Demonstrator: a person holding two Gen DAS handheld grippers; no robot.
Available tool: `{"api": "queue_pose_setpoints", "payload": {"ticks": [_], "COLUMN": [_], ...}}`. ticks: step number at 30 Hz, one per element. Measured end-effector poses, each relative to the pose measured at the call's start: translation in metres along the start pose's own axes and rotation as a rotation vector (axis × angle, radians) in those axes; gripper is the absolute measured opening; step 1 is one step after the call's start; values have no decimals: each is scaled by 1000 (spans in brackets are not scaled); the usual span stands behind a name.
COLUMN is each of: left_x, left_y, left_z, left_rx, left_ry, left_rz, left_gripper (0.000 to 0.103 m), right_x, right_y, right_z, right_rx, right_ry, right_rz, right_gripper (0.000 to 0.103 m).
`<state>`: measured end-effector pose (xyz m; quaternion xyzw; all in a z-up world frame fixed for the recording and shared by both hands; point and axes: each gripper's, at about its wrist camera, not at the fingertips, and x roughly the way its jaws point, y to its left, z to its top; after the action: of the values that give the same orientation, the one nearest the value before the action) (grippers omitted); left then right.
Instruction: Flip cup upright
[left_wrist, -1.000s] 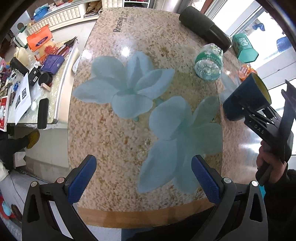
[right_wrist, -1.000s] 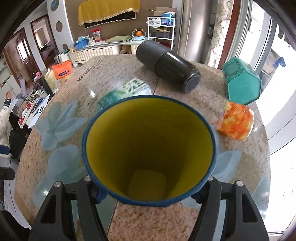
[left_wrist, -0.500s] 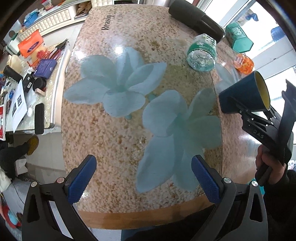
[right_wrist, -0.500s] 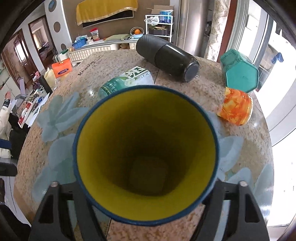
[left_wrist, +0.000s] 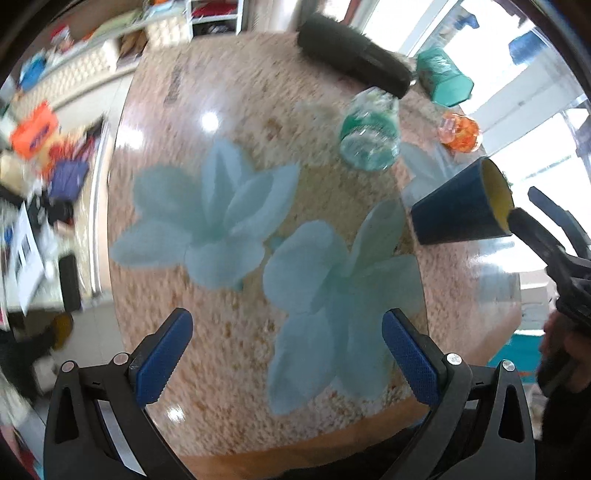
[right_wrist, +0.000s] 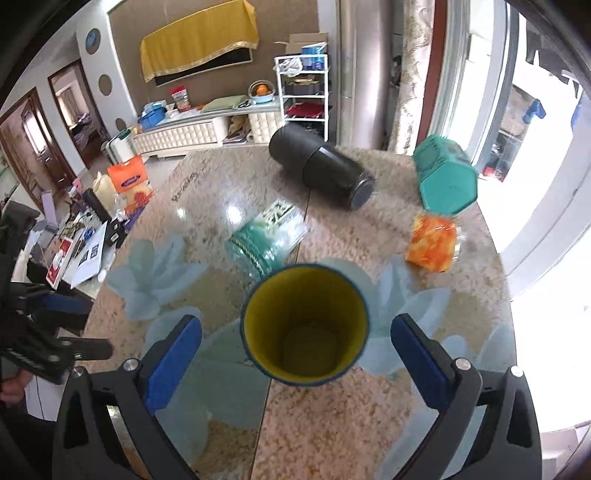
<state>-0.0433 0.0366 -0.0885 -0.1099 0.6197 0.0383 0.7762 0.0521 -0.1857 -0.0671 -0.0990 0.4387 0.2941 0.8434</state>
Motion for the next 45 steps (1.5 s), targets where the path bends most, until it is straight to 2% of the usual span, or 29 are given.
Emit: {"api": "queue_pose_setpoints", "payload": {"ticks": [6,9,12,16,19,20,24,28,30,45], "left_x": [-29,-44,-53,-56,-51,-49,-53,-57,-57,-60], "left_y": [-26,-38,-49,-66,-82,-86,-109,-127,-130,-142], "left_z": [29,42,51,58,60,60,54,47,45,39], "left_rx": [96,133,146,170,180,177,186,174,153,145], "left_ry": [-87,-137,-170,-211,-201,-200,-222,-247,-240,-243], "left_rz": [-32,-28,-23,-12,36,44,51,44,30,85], "left_gripper": [103,103,103,103,103,103,103,103,103,103], "right_x": [-33,-39,-50,-64,-67,-67,-58,-53,-53,-50], "right_y": [-3,-10,-20,-29,-35,-37,-47,-54,-56,-67], "right_z": [13,15,18,21,24,24,21,11,8,1], "right_rx": [85,134,208,244,245,233,201,185,170,156], "right_ry": [-5,37,51,34,34,39,82,98,100,107], "right_rz": [-31,-66,-36,32,60,45,30,51,48,90], "right_gripper": [103,103,103,103,103,103,103,103,103,103]}}
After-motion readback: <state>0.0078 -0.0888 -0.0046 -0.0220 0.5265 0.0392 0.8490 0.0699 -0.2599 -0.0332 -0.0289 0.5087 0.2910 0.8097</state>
